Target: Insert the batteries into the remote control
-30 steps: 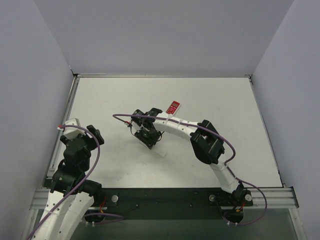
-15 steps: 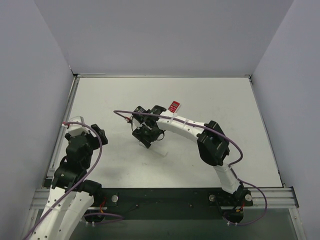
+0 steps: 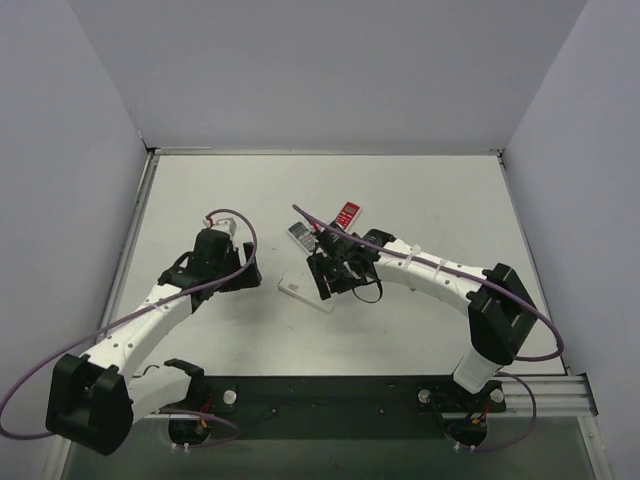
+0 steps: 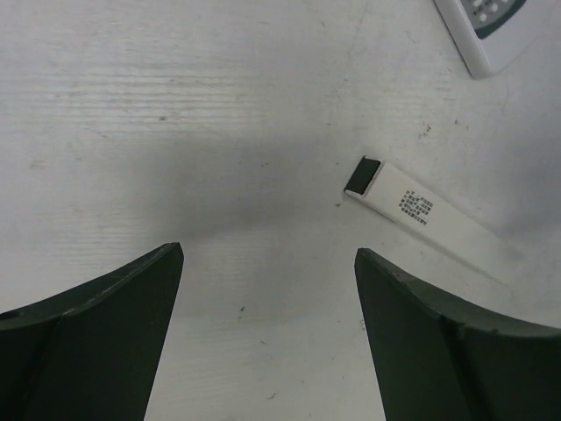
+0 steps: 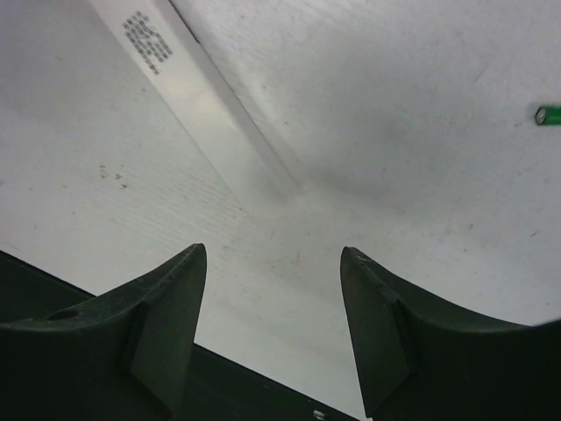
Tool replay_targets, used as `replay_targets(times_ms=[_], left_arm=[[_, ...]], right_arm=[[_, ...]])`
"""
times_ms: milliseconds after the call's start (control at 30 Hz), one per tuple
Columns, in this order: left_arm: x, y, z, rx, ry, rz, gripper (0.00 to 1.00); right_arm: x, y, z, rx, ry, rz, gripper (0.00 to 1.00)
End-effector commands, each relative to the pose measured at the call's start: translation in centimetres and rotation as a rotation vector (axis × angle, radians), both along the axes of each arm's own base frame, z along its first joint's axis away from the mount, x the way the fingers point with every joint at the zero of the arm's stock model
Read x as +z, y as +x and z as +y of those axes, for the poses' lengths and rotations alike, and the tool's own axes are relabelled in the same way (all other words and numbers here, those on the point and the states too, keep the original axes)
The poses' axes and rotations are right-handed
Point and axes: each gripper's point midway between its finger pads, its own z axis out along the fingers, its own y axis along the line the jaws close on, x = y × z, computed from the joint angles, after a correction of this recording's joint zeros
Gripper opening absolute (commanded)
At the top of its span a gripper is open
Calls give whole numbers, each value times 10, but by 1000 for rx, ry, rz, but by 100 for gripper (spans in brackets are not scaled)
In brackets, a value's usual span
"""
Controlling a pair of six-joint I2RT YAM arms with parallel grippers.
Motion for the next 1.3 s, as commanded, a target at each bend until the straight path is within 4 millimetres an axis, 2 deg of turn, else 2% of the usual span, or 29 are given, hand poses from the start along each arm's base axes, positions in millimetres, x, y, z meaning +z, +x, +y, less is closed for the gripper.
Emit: replay_targets(times_ms=[0, 167, 333, 533, 767, 800, 967, 1033, 1267], left_arm=[[30, 29, -51, -125, -106, -89, 91], [8, 41, -73, -155, -90, -46, 91], [-13, 44, -86, -174, -45, -20, 89], [-34, 42, -87, -183, 5, 20, 85], [-49, 42, -86, -182, 41, 50, 80], [-51, 41, -86, -181, 46, 54, 76], [-62, 37, -84, -181, 72, 80, 71], [-66, 33, -86, -189, 77, 97, 66], [-75, 23, -87, -196, 80, 123, 63]], right_arm=[[-8, -5, -2, -152, 85, 2, 58], [-17, -6, -7, -228, 138, 13, 58], [-26, -6, -12, -280, 187, 39, 57], [-32, -5, -14, -315, 227, 62, 56], [-39, -8, -8, -323, 254, 93, 52], [-41, -8, -7, -325, 253, 97, 52], [-45, -8, -8, -343, 249, 108, 45], [-47, -9, -8, -346, 245, 113, 43], [-57, -13, -6, -350, 219, 156, 37]])
